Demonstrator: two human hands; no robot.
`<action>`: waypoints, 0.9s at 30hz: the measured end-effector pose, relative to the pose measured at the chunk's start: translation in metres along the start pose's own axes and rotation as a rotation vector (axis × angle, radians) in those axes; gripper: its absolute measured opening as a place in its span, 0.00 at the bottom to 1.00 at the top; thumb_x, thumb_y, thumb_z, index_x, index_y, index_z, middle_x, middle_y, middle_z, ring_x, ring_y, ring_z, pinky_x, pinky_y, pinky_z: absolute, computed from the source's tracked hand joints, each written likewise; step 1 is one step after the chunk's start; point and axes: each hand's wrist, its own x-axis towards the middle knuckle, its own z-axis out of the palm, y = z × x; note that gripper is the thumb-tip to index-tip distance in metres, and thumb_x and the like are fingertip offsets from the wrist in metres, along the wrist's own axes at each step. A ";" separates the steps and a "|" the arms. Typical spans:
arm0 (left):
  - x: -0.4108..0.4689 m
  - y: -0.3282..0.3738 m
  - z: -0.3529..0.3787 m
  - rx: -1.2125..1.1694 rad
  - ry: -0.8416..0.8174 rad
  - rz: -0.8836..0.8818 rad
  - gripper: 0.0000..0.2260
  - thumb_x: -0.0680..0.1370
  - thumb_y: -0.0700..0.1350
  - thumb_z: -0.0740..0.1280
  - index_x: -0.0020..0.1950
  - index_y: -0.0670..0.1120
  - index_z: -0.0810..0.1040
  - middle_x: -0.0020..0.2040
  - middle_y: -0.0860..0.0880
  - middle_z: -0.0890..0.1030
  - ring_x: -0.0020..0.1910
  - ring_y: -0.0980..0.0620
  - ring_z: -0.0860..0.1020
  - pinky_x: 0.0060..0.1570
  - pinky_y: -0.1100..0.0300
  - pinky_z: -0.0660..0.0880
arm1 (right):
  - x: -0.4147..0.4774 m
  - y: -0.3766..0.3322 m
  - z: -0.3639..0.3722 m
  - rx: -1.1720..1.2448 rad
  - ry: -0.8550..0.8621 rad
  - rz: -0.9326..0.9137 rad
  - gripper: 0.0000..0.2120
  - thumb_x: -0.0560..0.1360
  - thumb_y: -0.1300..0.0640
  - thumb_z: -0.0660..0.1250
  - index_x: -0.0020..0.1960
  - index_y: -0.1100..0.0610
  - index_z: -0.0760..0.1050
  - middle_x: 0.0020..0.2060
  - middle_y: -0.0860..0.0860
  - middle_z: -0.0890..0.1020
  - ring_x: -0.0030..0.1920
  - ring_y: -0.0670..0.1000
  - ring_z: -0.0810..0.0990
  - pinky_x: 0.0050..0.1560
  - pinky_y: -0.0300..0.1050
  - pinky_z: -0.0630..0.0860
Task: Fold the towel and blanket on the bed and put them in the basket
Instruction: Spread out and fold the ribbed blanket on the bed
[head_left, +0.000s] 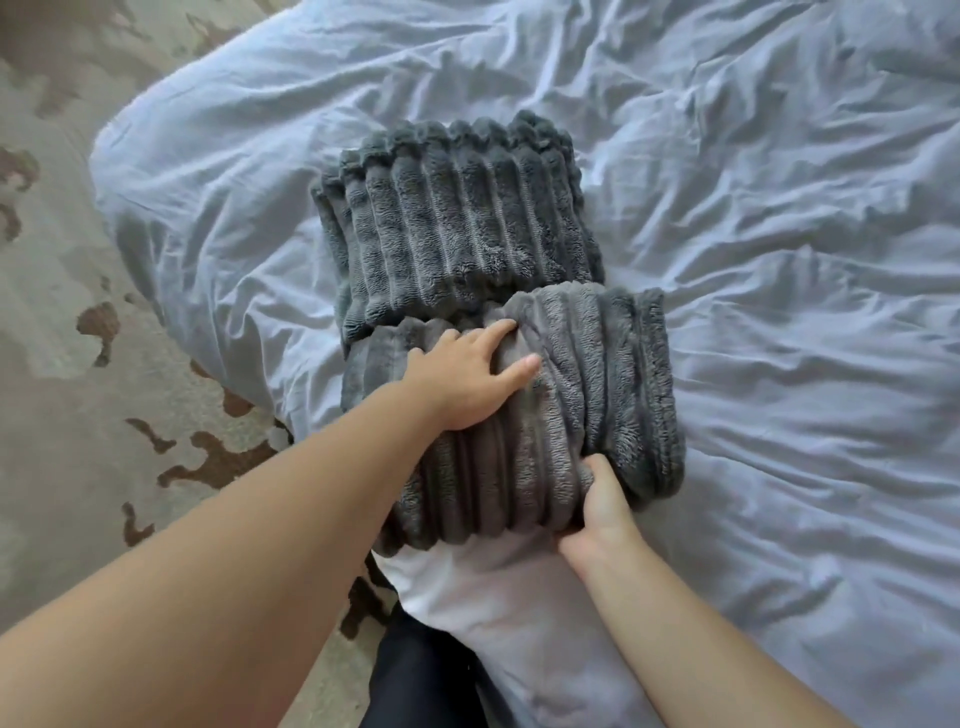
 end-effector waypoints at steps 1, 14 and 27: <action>0.004 -0.001 -0.003 -0.007 -0.023 -0.017 0.33 0.74 0.73 0.48 0.76 0.61 0.53 0.74 0.48 0.67 0.73 0.46 0.61 0.66 0.37 0.60 | -0.002 0.001 0.000 0.000 0.007 -0.002 0.09 0.75 0.57 0.59 0.39 0.54 0.76 0.40 0.53 0.81 0.48 0.54 0.79 0.56 0.49 0.75; -0.081 0.036 0.046 -0.130 -0.407 0.003 0.41 0.66 0.79 0.46 0.75 0.61 0.59 0.76 0.53 0.62 0.75 0.47 0.61 0.74 0.52 0.54 | -0.118 0.013 -0.085 -0.034 -0.014 0.127 0.11 0.77 0.58 0.61 0.43 0.61 0.80 0.35 0.59 0.85 0.47 0.58 0.81 0.58 0.57 0.76; -0.049 0.030 -0.009 -0.410 -0.579 -0.141 0.32 0.75 0.71 0.52 0.64 0.49 0.76 0.62 0.49 0.79 0.57 0.48 0.78 0.60 0.52 0.73 | -0.142 -0.036 0.013 -0.086 0.093 0.041 0.09 0.75 0.57 0.67 0.39 0.61 0.80 0.27 0.57 0.83 0.23 0.56 0.81 0.19 0.51 0.77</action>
